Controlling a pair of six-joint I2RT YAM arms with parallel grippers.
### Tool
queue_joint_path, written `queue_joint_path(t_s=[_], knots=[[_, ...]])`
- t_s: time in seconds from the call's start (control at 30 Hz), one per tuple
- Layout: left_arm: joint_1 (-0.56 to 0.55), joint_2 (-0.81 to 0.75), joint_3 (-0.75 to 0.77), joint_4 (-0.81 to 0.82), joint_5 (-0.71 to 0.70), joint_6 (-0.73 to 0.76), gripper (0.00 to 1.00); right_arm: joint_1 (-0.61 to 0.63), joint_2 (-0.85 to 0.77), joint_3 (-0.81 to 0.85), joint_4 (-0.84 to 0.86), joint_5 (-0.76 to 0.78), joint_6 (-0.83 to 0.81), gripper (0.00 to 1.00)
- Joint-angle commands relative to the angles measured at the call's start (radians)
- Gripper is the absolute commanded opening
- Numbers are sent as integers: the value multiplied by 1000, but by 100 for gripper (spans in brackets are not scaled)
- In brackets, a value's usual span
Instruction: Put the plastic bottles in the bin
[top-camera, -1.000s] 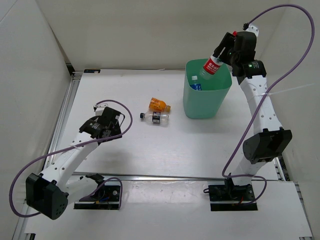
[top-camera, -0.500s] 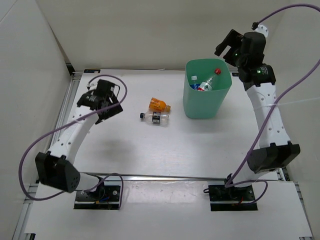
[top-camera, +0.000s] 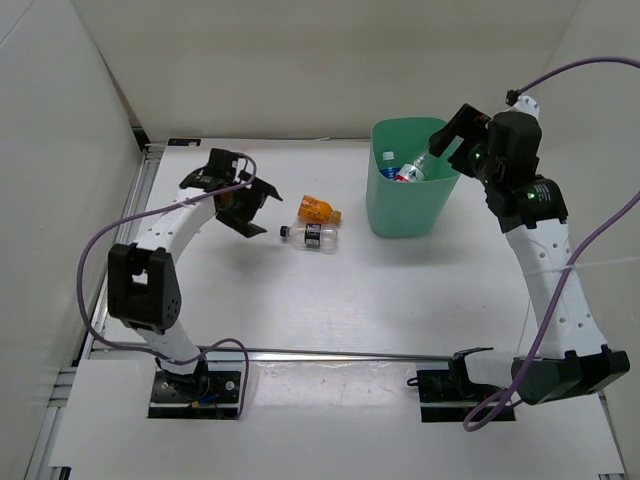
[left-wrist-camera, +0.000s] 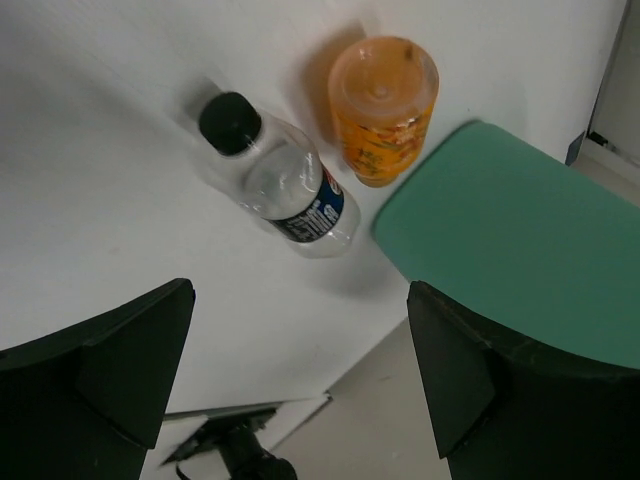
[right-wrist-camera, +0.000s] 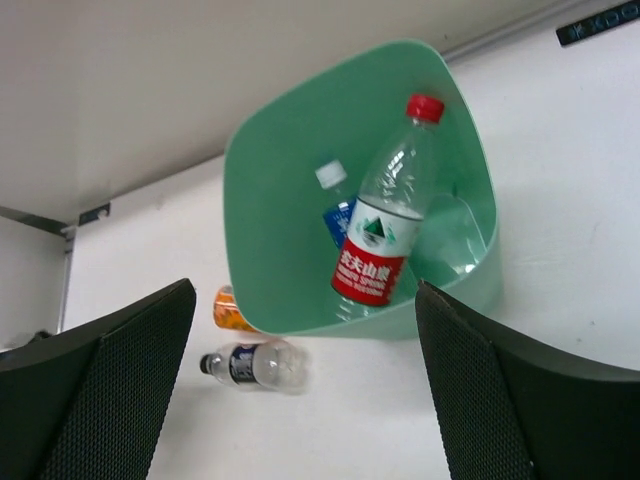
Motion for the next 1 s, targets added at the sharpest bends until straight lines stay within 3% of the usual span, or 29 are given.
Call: queue_joint_path(t_s=[0.0, 0.3, 0.97], knots=[[-63, 49, 92, 57, 74, -153, 99, -1, -47, -46, 12, 15, -23, 94], [-119, 140, 78, 66, 73, -252, 99, -19, -92, -108, 12, 36, -34, 97], [-155, 246, 3, 66, 10, -198, 99, -37, -149, -175, -7, 97, -81, 99]])
